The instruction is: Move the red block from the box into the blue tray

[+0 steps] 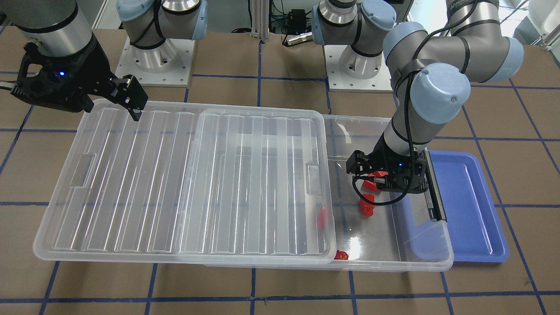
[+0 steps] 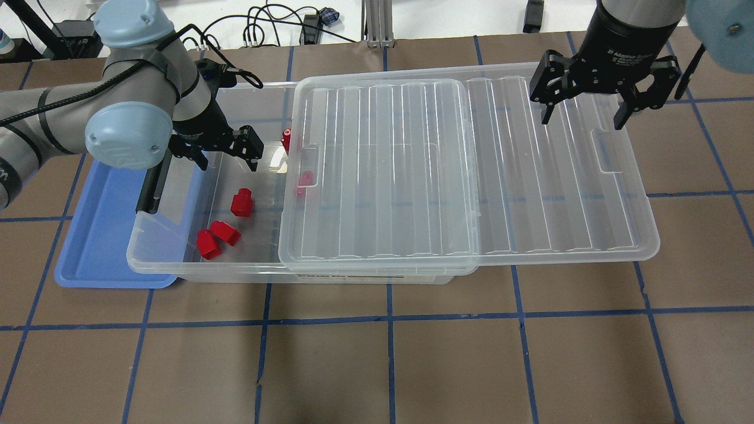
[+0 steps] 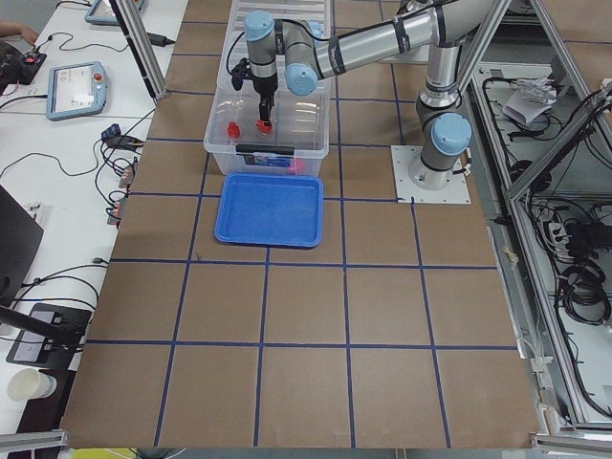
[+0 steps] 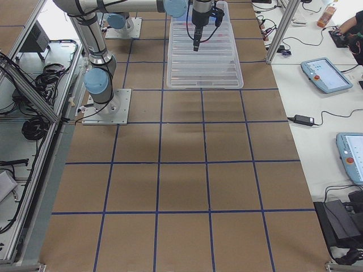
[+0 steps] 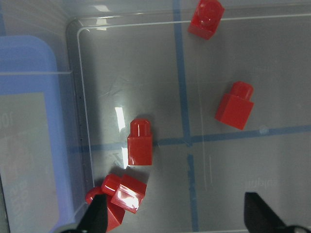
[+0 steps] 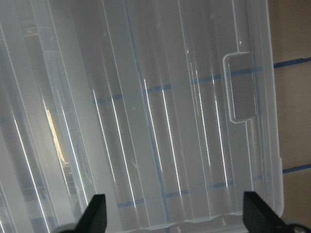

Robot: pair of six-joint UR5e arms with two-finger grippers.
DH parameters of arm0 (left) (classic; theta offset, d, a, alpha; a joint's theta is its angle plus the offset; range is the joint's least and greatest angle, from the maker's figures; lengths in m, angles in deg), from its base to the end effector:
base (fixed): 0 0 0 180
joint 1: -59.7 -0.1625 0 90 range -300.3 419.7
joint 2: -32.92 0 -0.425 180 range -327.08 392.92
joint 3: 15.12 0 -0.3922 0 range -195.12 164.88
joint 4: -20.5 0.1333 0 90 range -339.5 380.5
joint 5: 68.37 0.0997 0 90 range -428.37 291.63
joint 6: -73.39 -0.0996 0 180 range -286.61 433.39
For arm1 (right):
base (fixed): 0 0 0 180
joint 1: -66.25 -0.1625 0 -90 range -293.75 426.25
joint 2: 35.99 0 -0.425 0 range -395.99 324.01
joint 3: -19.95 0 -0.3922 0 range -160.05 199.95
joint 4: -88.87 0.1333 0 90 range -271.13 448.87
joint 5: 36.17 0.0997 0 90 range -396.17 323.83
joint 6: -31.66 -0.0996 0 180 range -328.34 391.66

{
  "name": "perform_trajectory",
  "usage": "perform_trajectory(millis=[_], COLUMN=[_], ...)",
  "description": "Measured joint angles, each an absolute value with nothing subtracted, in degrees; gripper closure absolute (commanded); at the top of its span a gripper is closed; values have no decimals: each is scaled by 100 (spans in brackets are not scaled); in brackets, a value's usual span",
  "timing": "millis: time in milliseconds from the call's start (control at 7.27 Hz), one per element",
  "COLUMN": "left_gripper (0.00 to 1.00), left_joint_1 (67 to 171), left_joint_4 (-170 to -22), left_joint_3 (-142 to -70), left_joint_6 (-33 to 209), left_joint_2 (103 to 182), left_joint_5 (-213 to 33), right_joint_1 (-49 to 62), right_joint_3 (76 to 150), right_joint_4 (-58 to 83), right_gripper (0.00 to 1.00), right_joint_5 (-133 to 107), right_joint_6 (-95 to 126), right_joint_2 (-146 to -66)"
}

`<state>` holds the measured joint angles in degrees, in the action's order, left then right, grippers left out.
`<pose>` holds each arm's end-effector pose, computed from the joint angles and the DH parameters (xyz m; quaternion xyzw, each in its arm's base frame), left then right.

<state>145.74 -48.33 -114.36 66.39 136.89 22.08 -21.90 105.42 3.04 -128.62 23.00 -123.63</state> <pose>-0.0936 -0.5670 0.3173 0.0266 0.9995 0.0181 0.0022 0.1127 -0.5095 0.4991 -0.0912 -0.9955 -0.0161 0.0224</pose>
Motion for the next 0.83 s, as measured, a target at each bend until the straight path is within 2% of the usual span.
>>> perform_trajectory(millis=[826], left_gripper=[0], left_joint_1=[14415], left_joint_4=[-3853], left_joint_3=[-12343], left_joint_6=[7126], left_joint_2=[13966], left_joint_5=[2183], right_joint_1=[-2182], right_joint_3=[10589], right_joint_4=[310], right_gripper=[0], right_joint_5=[-12896], right_joint_6=[2293], right_joint_2=[-12358])
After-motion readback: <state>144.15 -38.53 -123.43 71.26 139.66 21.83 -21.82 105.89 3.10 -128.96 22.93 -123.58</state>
